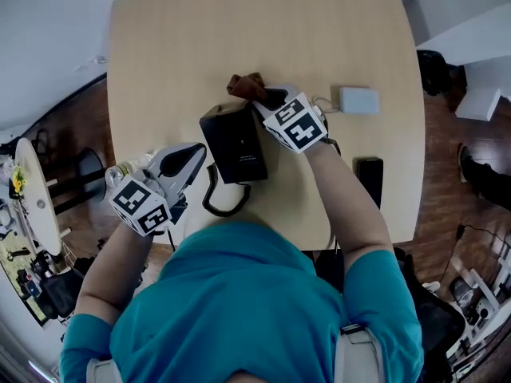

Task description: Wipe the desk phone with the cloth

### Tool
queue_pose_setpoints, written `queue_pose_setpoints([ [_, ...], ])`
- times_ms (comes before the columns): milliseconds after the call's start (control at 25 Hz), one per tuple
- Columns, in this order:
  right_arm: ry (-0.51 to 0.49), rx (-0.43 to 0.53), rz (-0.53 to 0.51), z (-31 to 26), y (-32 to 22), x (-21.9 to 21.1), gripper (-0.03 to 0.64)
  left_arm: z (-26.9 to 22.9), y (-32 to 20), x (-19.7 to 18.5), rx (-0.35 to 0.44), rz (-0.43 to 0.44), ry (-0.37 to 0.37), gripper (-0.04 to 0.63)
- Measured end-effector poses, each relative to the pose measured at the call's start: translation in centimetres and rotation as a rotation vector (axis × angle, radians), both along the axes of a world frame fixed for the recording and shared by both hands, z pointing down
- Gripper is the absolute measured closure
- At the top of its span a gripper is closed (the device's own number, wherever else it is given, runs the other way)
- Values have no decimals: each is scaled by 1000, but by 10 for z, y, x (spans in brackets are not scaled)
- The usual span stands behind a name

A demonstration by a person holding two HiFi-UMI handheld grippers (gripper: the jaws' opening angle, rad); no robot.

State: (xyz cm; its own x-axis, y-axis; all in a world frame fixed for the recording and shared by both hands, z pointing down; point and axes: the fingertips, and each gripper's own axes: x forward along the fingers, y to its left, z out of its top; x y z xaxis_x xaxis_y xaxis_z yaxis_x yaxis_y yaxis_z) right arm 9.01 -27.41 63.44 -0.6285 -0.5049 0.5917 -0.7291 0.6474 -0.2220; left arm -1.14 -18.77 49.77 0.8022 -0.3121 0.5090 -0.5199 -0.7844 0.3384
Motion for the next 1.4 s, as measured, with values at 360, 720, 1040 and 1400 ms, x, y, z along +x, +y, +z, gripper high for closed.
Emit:
queue_pose_setpoints([
  [360,-584,-96,93,-61,32,5,508,-15,9,3,-4,12,17,591],
  [720,-532,-215,68,-32,69,1,508,-19,26,3,4,34,18,591],
  [1040,-323,-282,-23,-6,131,-6,508,-22,52,-4,6,39,32,591],
  [1400,-120,-333,-109,12,199,-15,508,-26,80,-22,21,11,67,591],
])
